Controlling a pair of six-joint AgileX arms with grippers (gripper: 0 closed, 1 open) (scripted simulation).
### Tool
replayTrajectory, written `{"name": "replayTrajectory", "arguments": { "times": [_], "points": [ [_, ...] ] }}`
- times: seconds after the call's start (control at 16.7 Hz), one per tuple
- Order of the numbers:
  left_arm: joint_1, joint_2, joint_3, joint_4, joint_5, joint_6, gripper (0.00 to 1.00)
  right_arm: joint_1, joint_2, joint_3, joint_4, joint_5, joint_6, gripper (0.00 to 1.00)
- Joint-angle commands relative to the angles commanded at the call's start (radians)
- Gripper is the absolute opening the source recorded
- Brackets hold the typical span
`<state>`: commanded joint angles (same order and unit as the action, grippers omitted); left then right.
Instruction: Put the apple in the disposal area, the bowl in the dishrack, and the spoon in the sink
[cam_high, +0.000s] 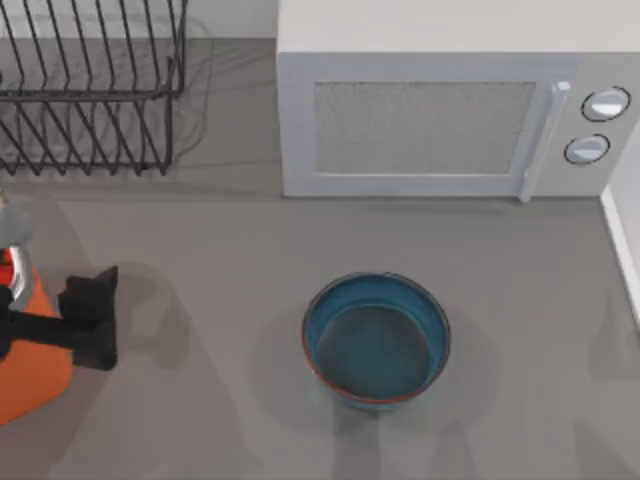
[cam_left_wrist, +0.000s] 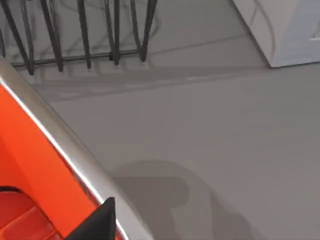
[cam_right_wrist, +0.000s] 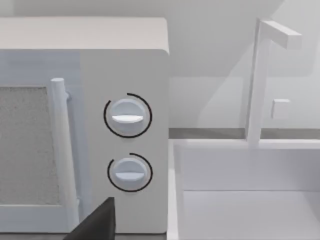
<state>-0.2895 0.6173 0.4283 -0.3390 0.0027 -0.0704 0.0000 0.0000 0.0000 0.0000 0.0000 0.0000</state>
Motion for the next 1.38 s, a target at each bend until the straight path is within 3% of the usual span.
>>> {"name": "replayTrajectory", "arguments": {
  "times": [0.78, 1.38],
  "points": [
    [-0.515, 1.213, 1.080, -0.745, 0.005, -0.335, 1.00, 0.000, 0.000, 0.000, 0.000, 0.000, 0.000, 1.00],
    [-0.661, 1.739, 1.803, -1.134, 0.008, -0.701, 1.00, 0.000, 0.000, 0.000, 0.000, 0.000, 0.000, 1.00]
  ]
}}
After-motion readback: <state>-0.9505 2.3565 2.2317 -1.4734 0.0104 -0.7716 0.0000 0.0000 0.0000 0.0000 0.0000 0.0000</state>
